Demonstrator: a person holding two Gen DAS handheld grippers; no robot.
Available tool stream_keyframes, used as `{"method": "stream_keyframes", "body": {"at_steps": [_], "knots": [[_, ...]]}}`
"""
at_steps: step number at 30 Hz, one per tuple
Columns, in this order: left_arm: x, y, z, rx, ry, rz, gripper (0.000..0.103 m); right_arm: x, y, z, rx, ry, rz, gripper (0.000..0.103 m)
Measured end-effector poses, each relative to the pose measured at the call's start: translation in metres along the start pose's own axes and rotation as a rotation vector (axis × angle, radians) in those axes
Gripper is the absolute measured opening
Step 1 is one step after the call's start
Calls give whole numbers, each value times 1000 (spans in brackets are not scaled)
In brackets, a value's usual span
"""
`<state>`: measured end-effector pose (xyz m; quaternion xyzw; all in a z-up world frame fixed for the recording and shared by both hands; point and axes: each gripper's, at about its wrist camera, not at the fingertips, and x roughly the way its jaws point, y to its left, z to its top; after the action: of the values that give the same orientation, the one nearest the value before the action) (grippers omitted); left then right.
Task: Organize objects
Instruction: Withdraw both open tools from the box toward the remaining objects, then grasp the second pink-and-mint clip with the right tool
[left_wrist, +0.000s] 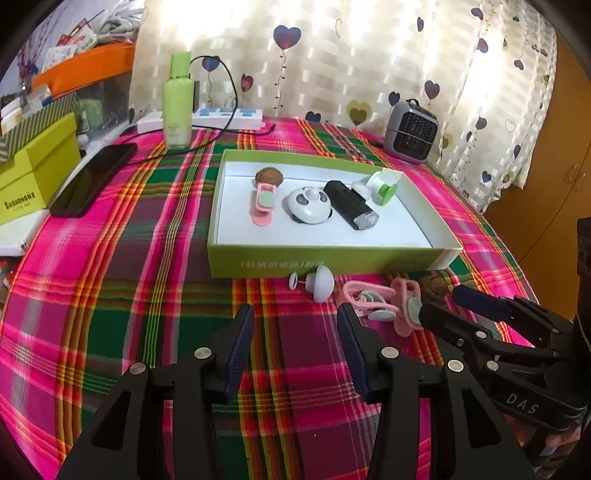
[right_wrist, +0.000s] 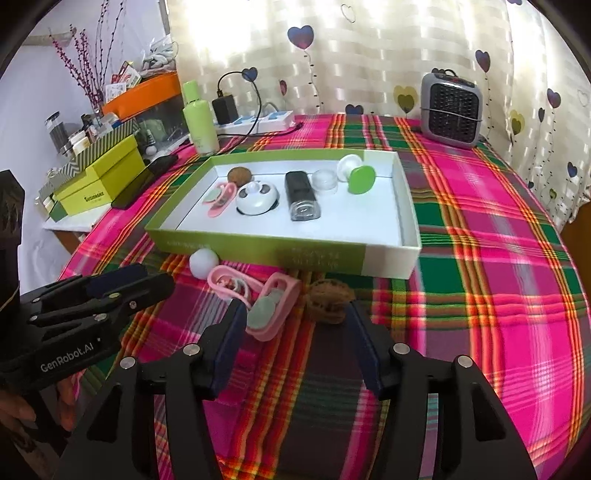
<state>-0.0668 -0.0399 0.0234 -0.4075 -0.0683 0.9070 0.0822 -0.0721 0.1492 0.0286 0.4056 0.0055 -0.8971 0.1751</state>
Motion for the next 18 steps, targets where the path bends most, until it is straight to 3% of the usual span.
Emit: {"method": "stream_keyframes", "body": {"at_steps": [15, 18], "knots": [[6, 1, -4, 1, 21, -1, 45, 15, 6, -3, -23, 34, -7, 56], [6, 0, -4, 4, 22, -4, 45, 15, 2, -4, -11, 38, -11, 46]]}}
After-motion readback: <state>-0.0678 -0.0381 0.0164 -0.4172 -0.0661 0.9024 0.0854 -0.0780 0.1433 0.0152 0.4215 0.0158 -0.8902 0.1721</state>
